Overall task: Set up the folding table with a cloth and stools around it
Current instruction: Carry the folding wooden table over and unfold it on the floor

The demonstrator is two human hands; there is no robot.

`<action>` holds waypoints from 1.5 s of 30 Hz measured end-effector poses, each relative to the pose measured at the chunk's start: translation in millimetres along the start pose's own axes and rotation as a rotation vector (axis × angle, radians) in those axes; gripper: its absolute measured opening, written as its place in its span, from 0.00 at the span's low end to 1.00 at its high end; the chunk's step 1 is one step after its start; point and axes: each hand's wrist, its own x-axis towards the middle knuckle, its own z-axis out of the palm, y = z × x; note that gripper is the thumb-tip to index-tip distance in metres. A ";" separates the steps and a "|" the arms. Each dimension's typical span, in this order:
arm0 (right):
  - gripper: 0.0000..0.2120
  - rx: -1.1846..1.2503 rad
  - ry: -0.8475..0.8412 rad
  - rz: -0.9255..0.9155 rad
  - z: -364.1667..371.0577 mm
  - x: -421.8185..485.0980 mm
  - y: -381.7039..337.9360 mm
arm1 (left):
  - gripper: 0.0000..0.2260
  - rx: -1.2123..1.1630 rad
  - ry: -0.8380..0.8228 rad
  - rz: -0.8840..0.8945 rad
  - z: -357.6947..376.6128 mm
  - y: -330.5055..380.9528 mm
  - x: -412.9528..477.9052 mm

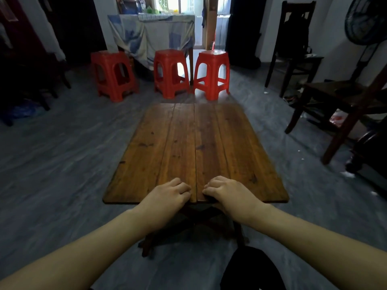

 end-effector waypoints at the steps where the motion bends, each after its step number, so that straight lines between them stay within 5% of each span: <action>1: 0.17 0.002 0.015 0.009 3.8 -1.3 0.4 | 0.21 -0.005 0.011 -0.010 3.6 1.3 0.4; 9: 0.17 0.058 0.047 0.094 4.0 6.4 3.1 | 0.18 -0.069 0.080 -0.113 3.9 -6.7 14.8; 15: 0.24 0.041 0.049 0.177 11.9 6.3 -7.5 | 0.21 0.045 0.020 -0.169 10.7 -8.2 14.3; 30: 0.21 0.076 0.180 0.402 23.9 18.5 -32.1 | 0.30 0.107 -0.071 -0.449 7.4 10.7 12.6; 45: 0.26 0.169 0.185 0.351 22.8 4.0 -38.3 | 0.24 0.217 -0.220 -0.358 -4.3 20.0 5.7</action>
